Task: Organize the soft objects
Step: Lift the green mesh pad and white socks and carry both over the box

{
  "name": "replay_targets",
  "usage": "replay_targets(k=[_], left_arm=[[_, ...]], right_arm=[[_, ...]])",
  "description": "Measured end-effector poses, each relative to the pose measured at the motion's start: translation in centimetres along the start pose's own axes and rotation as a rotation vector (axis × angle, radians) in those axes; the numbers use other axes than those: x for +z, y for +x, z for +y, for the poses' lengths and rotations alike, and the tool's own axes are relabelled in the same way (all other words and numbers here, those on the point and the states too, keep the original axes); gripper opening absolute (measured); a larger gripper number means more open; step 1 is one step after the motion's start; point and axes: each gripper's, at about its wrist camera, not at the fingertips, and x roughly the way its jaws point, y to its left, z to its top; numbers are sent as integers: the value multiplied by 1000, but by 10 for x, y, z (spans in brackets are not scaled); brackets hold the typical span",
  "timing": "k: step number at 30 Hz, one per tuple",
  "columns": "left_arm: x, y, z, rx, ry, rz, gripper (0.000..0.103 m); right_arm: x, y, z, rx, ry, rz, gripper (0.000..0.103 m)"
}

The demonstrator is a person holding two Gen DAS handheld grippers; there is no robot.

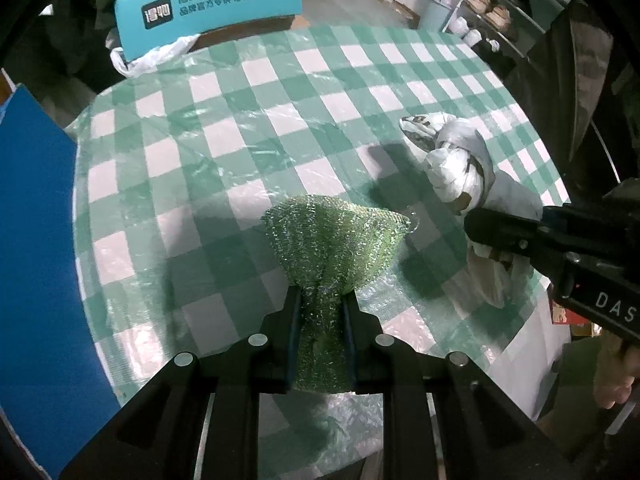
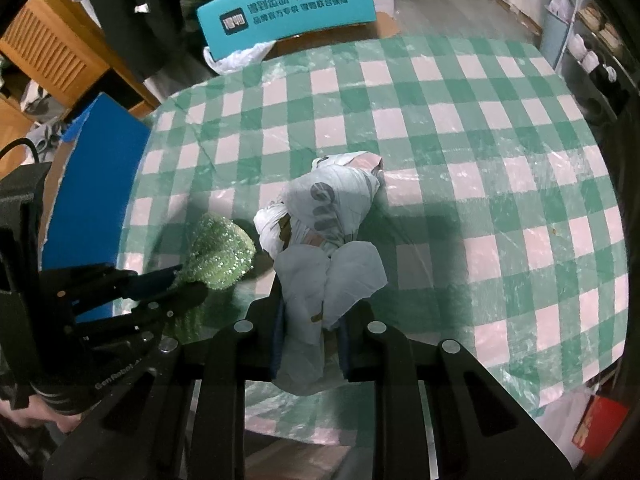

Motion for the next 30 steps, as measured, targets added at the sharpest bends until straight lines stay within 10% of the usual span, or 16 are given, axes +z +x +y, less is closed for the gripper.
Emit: replay_targets(k=[30], left_arm=[[-14, -99, 51, 0, -94, -150, 19]], right_arm=[[20, -44, 91, 76, -133, -89, 19]])
